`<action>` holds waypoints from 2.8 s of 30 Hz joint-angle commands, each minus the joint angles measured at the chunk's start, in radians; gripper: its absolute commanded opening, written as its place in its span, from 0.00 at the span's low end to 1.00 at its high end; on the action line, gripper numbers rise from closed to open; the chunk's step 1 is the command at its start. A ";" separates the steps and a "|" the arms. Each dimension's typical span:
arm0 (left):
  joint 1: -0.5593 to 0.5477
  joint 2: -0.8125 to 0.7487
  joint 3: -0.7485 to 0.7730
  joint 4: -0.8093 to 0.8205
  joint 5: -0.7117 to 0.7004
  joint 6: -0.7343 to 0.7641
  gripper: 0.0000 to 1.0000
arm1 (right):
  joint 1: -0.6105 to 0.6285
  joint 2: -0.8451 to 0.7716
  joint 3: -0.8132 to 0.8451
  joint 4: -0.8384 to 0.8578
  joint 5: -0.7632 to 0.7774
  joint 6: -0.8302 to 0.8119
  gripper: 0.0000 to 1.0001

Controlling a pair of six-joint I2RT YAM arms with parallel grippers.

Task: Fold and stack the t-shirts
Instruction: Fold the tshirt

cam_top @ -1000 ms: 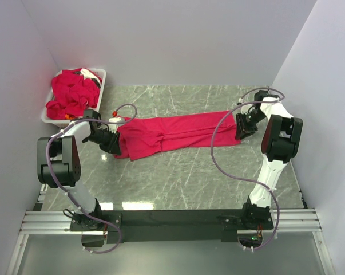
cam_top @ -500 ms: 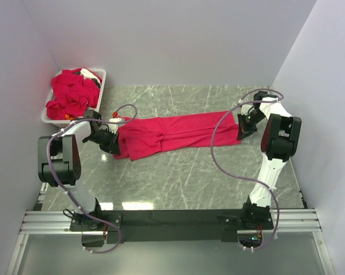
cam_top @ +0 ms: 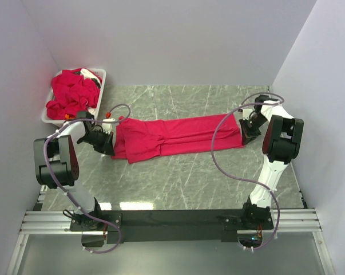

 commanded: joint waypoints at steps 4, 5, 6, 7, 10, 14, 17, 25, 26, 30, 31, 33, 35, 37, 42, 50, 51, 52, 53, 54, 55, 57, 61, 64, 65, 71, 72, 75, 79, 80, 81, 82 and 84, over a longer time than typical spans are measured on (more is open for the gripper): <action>0.004 0.002 -0.008 -0.052 -0.050 0.064 0.01 | 0.009 -0.049 -0.063 0.048 0.075 -0.048 0.00; 0.004 0.002 -0.013 -0.058 -0.051 0.087 0.01 | 0.012 -0.055 -0.068 0.047 0.075 -0.054 0.00; 0.004 -0.003 -0.015 -0.064 -0.050 0.098 0.01 | 0.014 -0.058 -0.071 0.041 0.069 -0.062 0.00; 0.004 -0.009 -0.013 -0.076 -0.033 0.110 0.11 | 0.015 -0.058 -0.067 0.018 0.060 -0.064 0.06; 0.004 -0.074 -0.015 -0.101 0.031 0.153 0.41 | 0.015 -0.083 -0.053 -0.013 0.026 -0.064 0.31; 0.001 -0.182 -0.005 -0.090 0.062 0.167 0.53 | 0.014 -0.138 -0.028 -0.038 0.015 -0.050 0.51; -0.031 -0.214 0.008 -0.118 0.053 0.178 0.52 | 0.014 -0.169 -0.005 -0.050 0.021 -0.028 0.52; -0.178 -0.213 -0.080 -0.047 0.028 0.028 0.51 | 0.044 -0.235 0.051 -0.098 -0.221 0.044 0.42; -0.180 -0.196 -0.090 -0.041 0.039 -0.014 0.51 | 0.079 -0.249 0.042 -0.087 -0.248 0.059 0.41; -0.200 -0.162 -0.074 -0.026 0.044 -0.100 0.52 | 0.193 -0.292 -0.054 0.066 -0.444 0.255 0.39; -0.200 -0.162 -0.067 -0.023 0.057 -0.120 0.54 | 0.204 -0.296 -0.106 0.159 -0.480 0.301 0.39; -0.200 -0.138 -0.025 -0.055 0.094 -0.181 0.54 | 0.311 -0.307 -0.154 0.264 -0.544 0.437 0.39; -0.198 -0.087 0.013 -0.085 0.158 -0.271 0.51 | 0.374 -0.312 -0.211 0.426 -0.555 0.527 0.40; -0.197 -0.069 0.010 -0.095 0.203 -0.342 0.50 | 0.467 -0.309 -0.234 0.557 -0.546 0.643 0.40; -0.201 -0.079 -0.056 -0.001 0.188 -0.580 0.48 | 0.596 -0.230 -0.235 0.723 -0.522 0.841 0.42; -0.201 -0.205 -0.217 0.154 0.140 -0.932 0.52 | 0.736 -0.144 -0.300 0.947 -0.491 1.051 0.51; -0.200 -0.223 -0.243 0.163 0.122 -0.959 0.53 | 0.747 -0.138 -0.301 0.949 -0.483 1.058 0.51; -0.200 -0.245 -0.287 0.169 0.088 -0.982 0.54 | 0.753 -0.132 -0.307 0.958 -0.485 1.064 0.51; -0.201 -0.291 -0.307 0.190 0.076 -1.024 0.54 | 0.758 -0.131 -0.314 0.956 -0.482 1.076 0.51; -0.209 -0.317 -0.329 0.198 0.056 -1.049 0.54 | 0.771 -0.129 -0.320 0.959 -0.476 1.081 0.53; -0.216 -0.341 -0.352 0.206 0.018 -1.083 0.54 | 0.774 -0.126 -0.333 0.967 -0.471 1.084 0.54; -0.239 -0.407 -0.366 0.258 -0.019 -1.114 0.53 | 0.784 -0.127 -0.361 0.984 -0.459 1.096 0.56; -0.252 -0.467 -0.419 0.336 -0.113 -1.174 0.48 | 0.796 -0.120 -0.375 1.010 -0.413 1.101 0.57; -0.256 -0.443 -0.430 0.373 -0.160 -1.174 0.43 | 0.799 -0.105 -0.376 1.011 -0.405 1.101 0.57; -0.256 -0.423 -0.430 0.387 -0.179 -1.171 0.42 | 0.801 -0.100 -0.376 1.010 -0.401 1.101 0.57; -0.255 -0.375 -0.465 0.508 -0.163 -1.154 0.36 | 0.814 -0.060 -0.347 0.981 -0.408 1.101 0.55; -0.255 -0.374 -0.475 0.523 -0.165 -1.152 0.36 | 0.816 -0.060 -0.349 0.976 -0.407 1.098 0.54; -0.255 -0.351 -0.479 0.554 -0.168 -1.155 0.37 | 0.817 -0.060 -0.344 0.966 -0.410 1.092 0.54; -0.255 -0.323 -0.469 0.559 -0.182 -1.146 0.37 | 0.822 -0.039 -0.318 0.962 -0.425 1.098 0.52; -0.255 -0.319 -0.467 0.550 -0.185 -1.146 0.38 | 0.822 -0.034 -0.314 0.959 -0.428 1.098 0.50; -0.255 -0.319 -0.462 0.548 -0.188 -1.145 0.39 | 0.827 -0.034 -0.311 0.955 -0.425 1.095 0.49; -0.255 -0.317 -0.459 0.545 -0.197 -1.143 0.41 | 0.828 -0.035 -0.315 0.956 -0.425 1.093 0.48; -0.255 -0.314 -0.444 0.507 -0.211 -1.140 0.46 | 0.828 -0.034 -0.312 0.950 -0.428 1.087 0.47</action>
